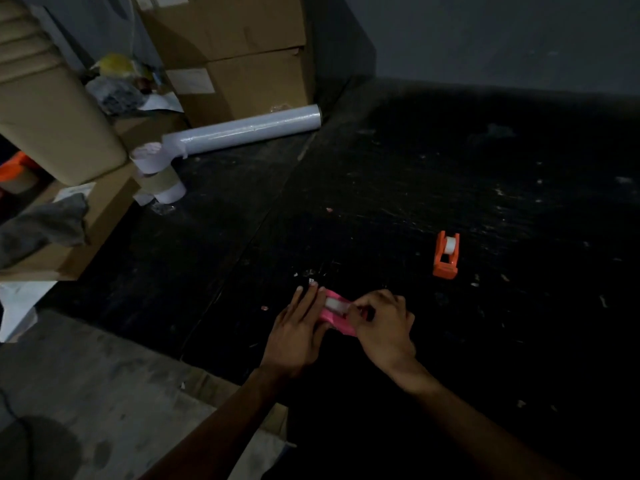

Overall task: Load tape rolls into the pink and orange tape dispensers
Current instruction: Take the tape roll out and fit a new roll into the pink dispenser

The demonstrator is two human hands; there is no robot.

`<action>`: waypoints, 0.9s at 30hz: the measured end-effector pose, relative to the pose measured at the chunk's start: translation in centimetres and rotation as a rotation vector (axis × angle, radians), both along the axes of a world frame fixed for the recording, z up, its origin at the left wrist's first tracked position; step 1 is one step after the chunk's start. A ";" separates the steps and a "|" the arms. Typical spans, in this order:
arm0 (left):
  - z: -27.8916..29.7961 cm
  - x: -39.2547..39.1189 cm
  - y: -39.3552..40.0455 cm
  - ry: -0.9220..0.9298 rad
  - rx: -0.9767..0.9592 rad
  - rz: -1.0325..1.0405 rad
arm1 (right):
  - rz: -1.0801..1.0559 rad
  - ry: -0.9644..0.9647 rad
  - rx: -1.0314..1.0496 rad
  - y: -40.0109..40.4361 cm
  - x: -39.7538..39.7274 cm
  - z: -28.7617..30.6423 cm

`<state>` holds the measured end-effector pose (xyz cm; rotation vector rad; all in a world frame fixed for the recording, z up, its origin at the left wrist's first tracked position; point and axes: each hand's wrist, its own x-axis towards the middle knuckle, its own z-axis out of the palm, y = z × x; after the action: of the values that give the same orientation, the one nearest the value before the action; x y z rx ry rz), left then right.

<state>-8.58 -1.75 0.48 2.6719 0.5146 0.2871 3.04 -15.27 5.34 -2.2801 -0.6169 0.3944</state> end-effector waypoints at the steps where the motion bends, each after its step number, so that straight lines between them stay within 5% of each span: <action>1: 0.0 0.0 0.0 0.003 -0.007 -0.002 | -0.012 0.025 -0.016 -0.5 0.2 0.2; 10: -0.3 -0.1 0.2 -0.016 -0.039 -0.021 | -0.067 0.142 -0.194 -3.3 1.9 0.5; 27: -0.5 -0.3 0.2 -0.016 -0.104 -0.013 | 0.009 -0.069 -0.367 -2.4 2.5 -0.7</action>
<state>-8.92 -1.57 -0.03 2.5694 0.4930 0.2706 5.50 -17.65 4.66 -2.6503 -0.6305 0.4653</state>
